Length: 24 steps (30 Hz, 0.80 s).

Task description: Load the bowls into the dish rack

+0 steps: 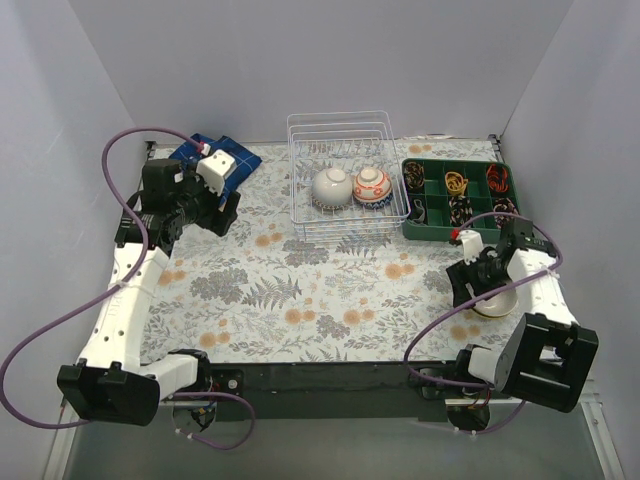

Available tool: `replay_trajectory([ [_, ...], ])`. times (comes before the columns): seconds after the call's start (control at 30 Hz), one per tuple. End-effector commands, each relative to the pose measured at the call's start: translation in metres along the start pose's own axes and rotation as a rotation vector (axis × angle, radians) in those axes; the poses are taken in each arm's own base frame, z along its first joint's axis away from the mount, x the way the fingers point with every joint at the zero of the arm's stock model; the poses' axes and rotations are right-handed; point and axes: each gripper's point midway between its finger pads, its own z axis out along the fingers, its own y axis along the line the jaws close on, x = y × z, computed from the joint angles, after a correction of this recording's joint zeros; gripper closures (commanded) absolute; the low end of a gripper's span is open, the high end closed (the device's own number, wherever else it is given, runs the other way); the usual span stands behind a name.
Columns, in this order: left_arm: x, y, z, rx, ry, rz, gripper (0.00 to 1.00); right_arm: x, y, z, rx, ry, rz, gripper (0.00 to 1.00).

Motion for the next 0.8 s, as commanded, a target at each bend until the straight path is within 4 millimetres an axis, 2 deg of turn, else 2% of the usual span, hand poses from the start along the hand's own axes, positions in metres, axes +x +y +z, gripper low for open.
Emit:
replay_trajectory([
  [0.0, -0.007, 0.005, -0.009, -0.016, 0.011, 0.04, 0.29, -0.022, -0.021, 0.01, 0.032, -0.06, -0.016, 0.21],
  [0.1, -0.009, 0.003, -0.009, -0.011, 0.01, 0.036, 0.29, -0.022, -0.017, 0.014, -0.019, -0.043, 0.01, 0.28],
  [0.27, -0.011, 0.001, -0.012, -0.016, -0.012, 0.024, 0.3, -0.029, 0.0, 0.001, -0.102, -0.063, -0.03, 0.35],
  [0.3, -0.013, 0.0, -0.013, -0.015, -0.028, 0.024, 0.3, -0.025, 0.014, -0.004, -0.159, -0.05, -0.019, 0.36],
  [0.37, -0.01, -0.006, -0.012, -0.004, -0.037, 0.005, 0.29, -0.026, 0.023, -0.011, -0.213, -0.044, -0.038, 0.39],
  [0.4, -0.013, -0.007, -0.015, -0.008, -0.059, 0.004, 0.3, -0.023, 0.034, -0.016, -0.261, -0.03, -0.027, 0.41],
  [0.53, -0.015, -0.014, -0.02, -0.009, -0.105, -0.039, 0.3, -0.022, 0.049, -0.029, -0.343, -0.013, -0.022, 0.44],
  [0.77, -0.015, -0.022, -0.033, -0.021, -0.164, -0.063, 0.3, -0.023, 0.044, -0.032, -0.324, 0.016, 0.003, 0.49],
])
